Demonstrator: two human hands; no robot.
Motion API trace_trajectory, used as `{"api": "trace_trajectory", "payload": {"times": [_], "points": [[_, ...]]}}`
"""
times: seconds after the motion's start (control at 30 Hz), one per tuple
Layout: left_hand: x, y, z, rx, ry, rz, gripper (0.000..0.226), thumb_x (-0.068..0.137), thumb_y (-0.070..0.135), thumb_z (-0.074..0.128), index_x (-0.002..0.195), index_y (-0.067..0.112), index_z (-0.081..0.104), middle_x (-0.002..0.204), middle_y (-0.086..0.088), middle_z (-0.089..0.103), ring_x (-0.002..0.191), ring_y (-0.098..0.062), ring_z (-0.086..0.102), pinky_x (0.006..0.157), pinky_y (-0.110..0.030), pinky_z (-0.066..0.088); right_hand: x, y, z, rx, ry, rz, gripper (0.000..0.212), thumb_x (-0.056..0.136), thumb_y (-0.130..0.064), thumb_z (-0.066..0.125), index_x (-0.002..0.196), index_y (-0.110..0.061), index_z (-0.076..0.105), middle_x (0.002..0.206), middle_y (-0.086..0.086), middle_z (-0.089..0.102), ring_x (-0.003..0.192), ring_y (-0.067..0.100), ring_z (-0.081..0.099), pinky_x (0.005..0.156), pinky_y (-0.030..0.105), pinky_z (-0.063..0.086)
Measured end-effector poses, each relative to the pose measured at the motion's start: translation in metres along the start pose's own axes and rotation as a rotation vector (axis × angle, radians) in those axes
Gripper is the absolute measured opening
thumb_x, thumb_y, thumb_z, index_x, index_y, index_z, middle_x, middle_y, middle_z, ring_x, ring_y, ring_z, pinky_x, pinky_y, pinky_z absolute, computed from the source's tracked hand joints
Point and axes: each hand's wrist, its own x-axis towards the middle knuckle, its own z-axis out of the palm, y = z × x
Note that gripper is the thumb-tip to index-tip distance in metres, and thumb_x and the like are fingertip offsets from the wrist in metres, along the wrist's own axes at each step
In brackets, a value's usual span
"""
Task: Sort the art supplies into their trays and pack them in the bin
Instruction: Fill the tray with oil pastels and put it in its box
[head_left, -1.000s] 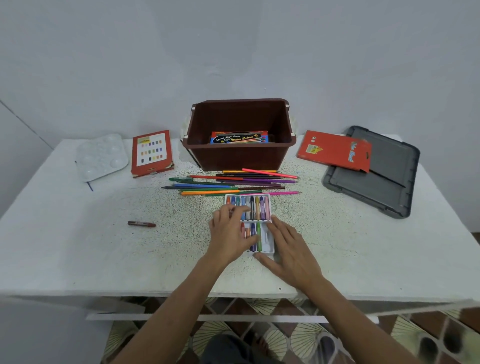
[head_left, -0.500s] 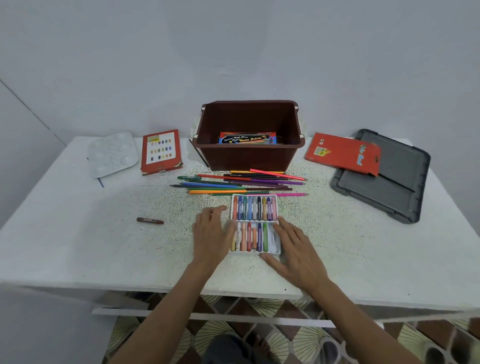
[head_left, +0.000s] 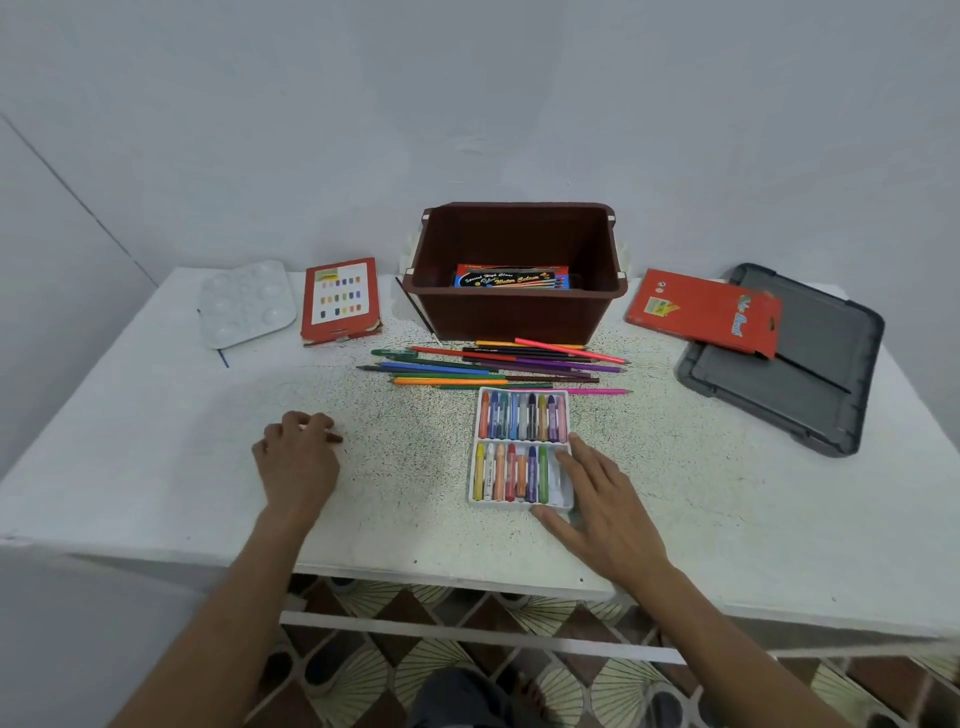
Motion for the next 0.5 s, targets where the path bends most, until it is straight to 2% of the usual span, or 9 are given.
{"api": "trace_trajectory", "payload": {"times": [0.17,0.27,0.37,0.5], "points": [[0.009,-0.015,0.001,0.161,0.05,0.094,0.023,0.091,0.007,0.055,0.102,0.015,0.073,0.105,-0.012,0.071,0.101,-0.039,0.059,0.091,-0.048,0.036,0.0,0.0,0.002,-0.012,-0.012,0.002,0.078,0.096,-0.071,0.029,0.15,-0.016,0.036,0.158,0.008,0.032,0.142,0.025,0.036,0.115,0.039,0.029],[0.012,-0.01,-0.001,0.153,0.078,0.115,0.014,0.091,0.013,0.06,0.095,0.015,0.074,0.091,-0.009,0.073,0.095,-0.038,0.062,0.088,-0.048,0.037,0.0,0.0,0.001,-0.014,-0.015,0.005,0.078,0.096,-0.072,0.028,0.15,-0.016,0.036,0.158,0.009,0.032,0.142,0.025,0.036,0.115,0.038,0.029],[0.011,0.003,-0.004,-0.032,0.07,0.145,0.01,0.09,0.016,0.065,0.096,0.015,0.073,0.089,-0.007,0.073,0.085,-0.035,0.066,0.081,-0.045,0.045,0.0,-0.001,0.002,-0.014,-0.022,0.003,0.079,0.096,-0.072,0.027,0.15,-0.015,0.035,0.159,0.009,0.032,0.143,0.025,0.035,0.115,0.039,0.029],[-0.002,0.04,-0.014,-0.383,0.022,0.207,0.015,0.094,0.018,0.063,0.106,0.013,0.071,0.095,-0.002,0.073,0.082,-0.019,0.068,0.077,-0.033,0.052,0.0,-0.001,0.001,-0.002,-0.006,0.007,0.077,0.096,-0.071,0.03,0.15,-0.015,0.036,0.157,0.009,0.034,0.142,0.025,0.036,0.115,0.037,0.026]]}}
